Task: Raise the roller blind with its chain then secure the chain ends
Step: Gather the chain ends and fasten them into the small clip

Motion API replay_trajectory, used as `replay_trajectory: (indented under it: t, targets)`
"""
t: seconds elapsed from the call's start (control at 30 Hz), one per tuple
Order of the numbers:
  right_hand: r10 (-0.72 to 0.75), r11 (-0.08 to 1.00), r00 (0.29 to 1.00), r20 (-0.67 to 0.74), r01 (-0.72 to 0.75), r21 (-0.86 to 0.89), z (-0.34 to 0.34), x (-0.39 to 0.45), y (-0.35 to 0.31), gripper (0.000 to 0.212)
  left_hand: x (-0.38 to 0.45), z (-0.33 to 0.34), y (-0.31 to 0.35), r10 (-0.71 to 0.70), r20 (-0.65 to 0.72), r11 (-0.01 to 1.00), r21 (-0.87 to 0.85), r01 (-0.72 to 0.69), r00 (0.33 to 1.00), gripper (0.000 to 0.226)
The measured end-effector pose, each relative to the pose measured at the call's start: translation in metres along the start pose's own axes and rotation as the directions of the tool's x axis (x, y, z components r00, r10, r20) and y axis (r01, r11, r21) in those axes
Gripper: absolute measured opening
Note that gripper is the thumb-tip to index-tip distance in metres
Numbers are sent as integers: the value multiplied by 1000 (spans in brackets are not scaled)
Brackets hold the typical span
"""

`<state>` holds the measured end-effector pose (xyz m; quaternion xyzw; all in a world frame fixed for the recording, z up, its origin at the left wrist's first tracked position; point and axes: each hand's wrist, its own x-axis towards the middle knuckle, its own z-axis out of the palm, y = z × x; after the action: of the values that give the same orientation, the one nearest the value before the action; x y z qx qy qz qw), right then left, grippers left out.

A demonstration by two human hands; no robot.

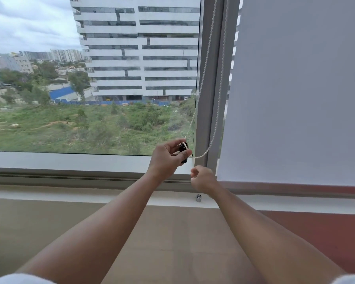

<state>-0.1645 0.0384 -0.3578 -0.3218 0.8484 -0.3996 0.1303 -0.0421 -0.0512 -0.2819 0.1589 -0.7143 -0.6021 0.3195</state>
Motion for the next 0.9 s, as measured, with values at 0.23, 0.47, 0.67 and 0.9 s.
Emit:
replay_trajectory:
  t: [0.23,0.47,0.67,0.9]
  targets:
    - [60,985,996,62,-49,-164,25,17,25,35,3,10,-2,-3,41,1000,-10,3,999,46]
    - [84,939,986,141,-31,-341,44,34,52,38,9,16,1,25,78,999,-42,-22,997,45]
    - [142,904,965,220,-36,-427,58,48,76,46,11,15,-2,31,94,999,-42,-27,995,48]
    - [98,897,975,200,1,-443,72,49,99,42,10,10,-11,0,84,999,-38,3,996,50]
